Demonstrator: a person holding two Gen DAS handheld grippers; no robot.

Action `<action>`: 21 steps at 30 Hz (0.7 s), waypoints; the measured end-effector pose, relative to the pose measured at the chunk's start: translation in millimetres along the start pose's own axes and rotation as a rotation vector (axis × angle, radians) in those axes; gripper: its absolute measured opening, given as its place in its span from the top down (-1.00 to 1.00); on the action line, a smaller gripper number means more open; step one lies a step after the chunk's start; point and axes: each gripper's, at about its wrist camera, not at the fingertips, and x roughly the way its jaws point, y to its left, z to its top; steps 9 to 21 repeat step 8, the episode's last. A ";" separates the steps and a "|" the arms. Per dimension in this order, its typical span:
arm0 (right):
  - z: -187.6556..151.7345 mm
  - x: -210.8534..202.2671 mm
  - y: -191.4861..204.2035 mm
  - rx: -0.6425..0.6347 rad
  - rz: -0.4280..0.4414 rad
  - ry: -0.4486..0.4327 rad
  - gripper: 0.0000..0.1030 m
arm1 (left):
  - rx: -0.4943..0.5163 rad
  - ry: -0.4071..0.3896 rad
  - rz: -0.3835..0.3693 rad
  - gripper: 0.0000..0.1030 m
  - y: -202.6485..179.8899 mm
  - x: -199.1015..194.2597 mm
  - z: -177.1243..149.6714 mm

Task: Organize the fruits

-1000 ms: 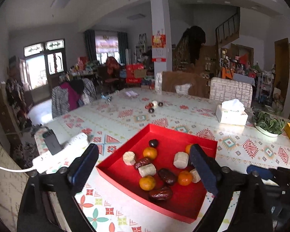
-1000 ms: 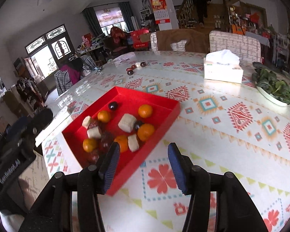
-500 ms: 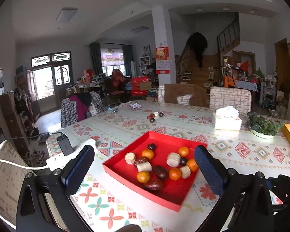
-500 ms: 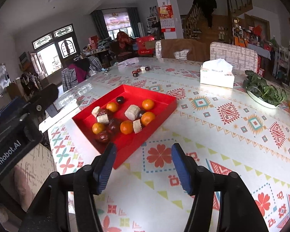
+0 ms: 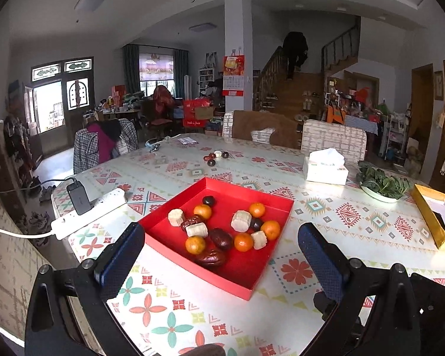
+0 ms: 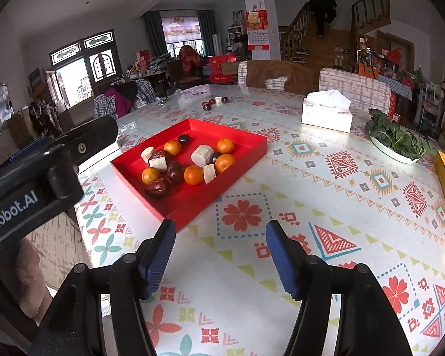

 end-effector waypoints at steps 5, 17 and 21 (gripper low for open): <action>-2.9 0.4 1.2 -0.007 0.001 0.001 -0.33 | 0.002 -0.007 0.001 -1.00 -4.8 0.5 -1.7; -3.8 0.0 -0.3 0.005 -0.007 -0.002 -0.36 | 0.020 0.015 -0.009 -1.00 -11.1 3.3 -2.5; -3.8 0.0 -0.3 0.005 -0.007 -0.002 -0.36 | 0.020 0.015 -0.009 -1.00 -11.1 3.3 -2.5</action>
